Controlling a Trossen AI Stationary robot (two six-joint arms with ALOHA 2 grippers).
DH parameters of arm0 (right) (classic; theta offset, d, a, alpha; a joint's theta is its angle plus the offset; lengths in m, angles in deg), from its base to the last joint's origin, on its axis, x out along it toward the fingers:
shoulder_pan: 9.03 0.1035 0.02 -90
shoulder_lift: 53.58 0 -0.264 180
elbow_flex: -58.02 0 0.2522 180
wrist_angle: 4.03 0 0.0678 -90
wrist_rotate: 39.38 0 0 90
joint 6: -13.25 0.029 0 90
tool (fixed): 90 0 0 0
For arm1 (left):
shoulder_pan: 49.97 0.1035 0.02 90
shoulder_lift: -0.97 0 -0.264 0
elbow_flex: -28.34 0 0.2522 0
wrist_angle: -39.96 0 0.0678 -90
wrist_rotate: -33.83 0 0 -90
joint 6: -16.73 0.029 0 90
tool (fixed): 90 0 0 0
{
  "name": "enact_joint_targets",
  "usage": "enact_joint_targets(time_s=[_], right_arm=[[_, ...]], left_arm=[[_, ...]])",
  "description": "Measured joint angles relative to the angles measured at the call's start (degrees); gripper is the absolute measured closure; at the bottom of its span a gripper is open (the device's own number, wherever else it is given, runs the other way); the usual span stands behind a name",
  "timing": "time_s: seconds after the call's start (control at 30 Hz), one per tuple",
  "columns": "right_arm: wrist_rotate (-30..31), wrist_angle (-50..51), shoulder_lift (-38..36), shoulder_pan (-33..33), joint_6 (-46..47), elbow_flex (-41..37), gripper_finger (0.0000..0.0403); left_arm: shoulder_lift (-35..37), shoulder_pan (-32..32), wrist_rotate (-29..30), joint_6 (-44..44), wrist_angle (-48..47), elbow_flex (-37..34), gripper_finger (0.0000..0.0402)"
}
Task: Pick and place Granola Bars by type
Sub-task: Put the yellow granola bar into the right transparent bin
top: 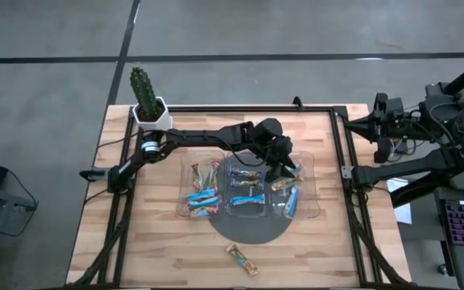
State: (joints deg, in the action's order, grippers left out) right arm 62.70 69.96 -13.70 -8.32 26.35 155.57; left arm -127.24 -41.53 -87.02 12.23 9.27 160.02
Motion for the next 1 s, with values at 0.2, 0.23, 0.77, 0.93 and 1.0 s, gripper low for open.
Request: enact_joint_targets(time_s=[0.2, 0.23, 0.77, 0.93, 1.0], right_arm=[[0.0, 0.0, 0.1, 0.0, 0.3, 0.0, 0.0394], [0.0, -0.1, 0.1, 0.0, 0.3, 0.0, 0.0394], [0.0, -0.1, 1.5, 0.0, -0.2, -0.2, 0.0394], [0.0, 0.0, 1.6, 0.0, -0.2, -0.2, 0.0394], [0.0, 0.0, 1.8, 0.0, -0.2, -0.2, 0.0394]], left_arm=[[2.4, 2.5, 3.6, 0.8, -0.7, 1.8, 0.0225], [2.7, 3.1, 3.9, 0.7, -1.3, 2.5, 0.0226], [3.1, 12.4, 8.3, 5.3, -17.7, 13.1, 0.0345], [3.0, 15.0, 12.6, -0.9, -20.6, 13.1, 0.0370], [2.9, 15.6, 15.1, -2.0, -21.2, 13.0, 0.0371]])
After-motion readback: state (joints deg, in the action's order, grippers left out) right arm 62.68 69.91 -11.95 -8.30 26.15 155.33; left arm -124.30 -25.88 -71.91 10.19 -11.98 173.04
